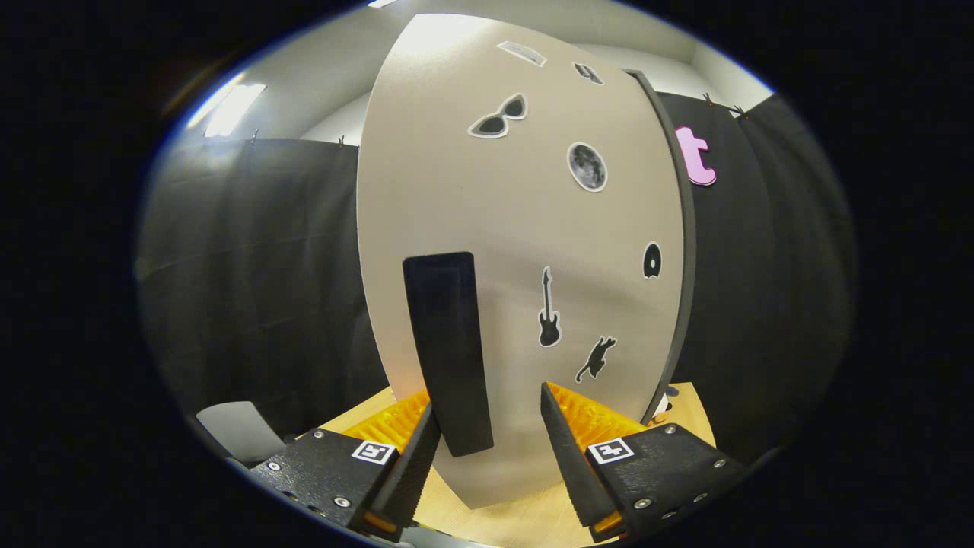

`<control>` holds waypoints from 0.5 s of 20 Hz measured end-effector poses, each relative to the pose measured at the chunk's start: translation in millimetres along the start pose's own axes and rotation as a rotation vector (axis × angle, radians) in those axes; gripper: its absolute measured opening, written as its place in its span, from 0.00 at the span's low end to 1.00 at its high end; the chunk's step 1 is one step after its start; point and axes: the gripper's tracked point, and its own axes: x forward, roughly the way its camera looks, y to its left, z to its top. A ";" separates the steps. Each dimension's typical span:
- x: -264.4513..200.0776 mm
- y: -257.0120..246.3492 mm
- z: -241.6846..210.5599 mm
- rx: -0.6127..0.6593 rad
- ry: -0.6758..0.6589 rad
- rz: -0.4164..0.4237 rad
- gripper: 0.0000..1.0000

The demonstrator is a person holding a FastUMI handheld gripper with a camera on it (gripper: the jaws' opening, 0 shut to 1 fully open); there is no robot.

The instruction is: Open the shoe cabinet door, grab the shoes and put them into the shoe cabinet, then close the shoe cabinet door.

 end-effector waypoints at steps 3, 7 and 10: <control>-0.8 -4.0 5.7 -0.070 -0.011 -0.024 0.78; 0.5 -4.0 3.4 -0.069 -0.021 -0.045 0.79; 2.4 -4.1 5.2 -0.050 -0.038 -0.064 0.81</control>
